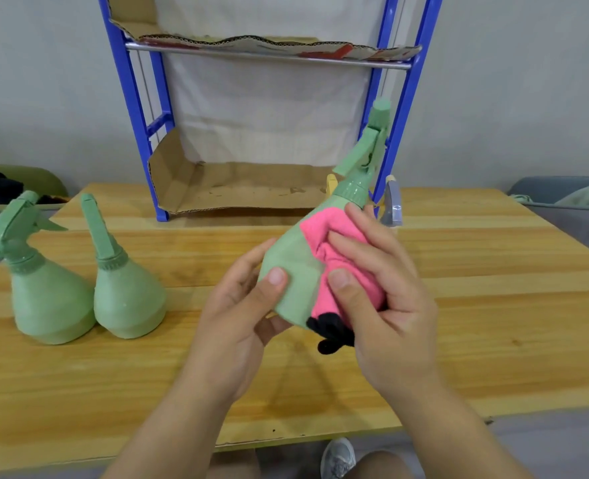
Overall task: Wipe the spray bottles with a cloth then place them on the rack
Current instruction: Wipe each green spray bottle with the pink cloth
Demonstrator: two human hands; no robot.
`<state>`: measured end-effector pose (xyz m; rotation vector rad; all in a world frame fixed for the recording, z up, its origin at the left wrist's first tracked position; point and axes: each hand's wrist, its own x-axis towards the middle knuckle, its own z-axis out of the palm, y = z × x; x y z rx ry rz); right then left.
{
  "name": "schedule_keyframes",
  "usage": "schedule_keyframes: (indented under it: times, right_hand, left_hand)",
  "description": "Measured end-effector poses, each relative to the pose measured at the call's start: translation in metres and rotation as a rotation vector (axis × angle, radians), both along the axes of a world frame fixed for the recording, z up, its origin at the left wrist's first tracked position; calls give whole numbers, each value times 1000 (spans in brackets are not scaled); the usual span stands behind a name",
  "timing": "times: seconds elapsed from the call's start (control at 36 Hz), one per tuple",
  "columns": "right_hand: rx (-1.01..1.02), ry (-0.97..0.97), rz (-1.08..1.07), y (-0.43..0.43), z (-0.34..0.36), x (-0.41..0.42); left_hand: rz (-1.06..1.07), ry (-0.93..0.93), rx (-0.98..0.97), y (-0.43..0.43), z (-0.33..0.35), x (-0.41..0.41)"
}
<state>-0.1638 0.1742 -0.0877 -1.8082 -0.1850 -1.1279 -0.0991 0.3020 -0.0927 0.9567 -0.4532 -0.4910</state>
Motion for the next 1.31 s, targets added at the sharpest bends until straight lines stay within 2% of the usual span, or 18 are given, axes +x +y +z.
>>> schedule_keyframes:
  times: [0.11, 0.25, 0.31, 0.42, 0.53, 0.58, 0.72, 0.78, 0.89, 1.08, 1.31]
  right_hand:
    - [-12, -12, 34, -4, 4, 4]
    - [339, -44, 157, -16, 20, 12]
    - [392, -57, 190, -16, 21, 14]
    - [352, -67, 91, -12, 10, 10]
    - [209, 20, -6, -9, 0, 4]
    - [138, 15, -33, -7, -1, 3]
    - [7, -46, 1, -5, 6, 2]
    - [85, -53, 22, -9, 9, 4]
    - [409, 19, 82, -17, 14, 9]
    - [429, 85, 20, -17, 11, 7]
    - [377, 143, -35, -15, 5, 4]
  left_hand:
    - [-51, -67, -19, 1, 1, -2]
    - [-87, -43, -6, 0, 4, -5]
    - [-94, -43, -5, -1, 5, -5]
    - [-91, -53, 44, -1, 7, -1]
    - [-21, -49, 116, -3, 5, -1]
    - [-8, -10, 89, -3, 2, -2]
    - [-46, -86, 9, -4, 2, -7]
    - [-56, -121, 18, -2, 4, -7]
    - [-121, -112, 44, -1, 8, -7]
    - [-158, -106, 164, 0, 8, -1]
    - [-126, -84, 100, -3, 3, -4]
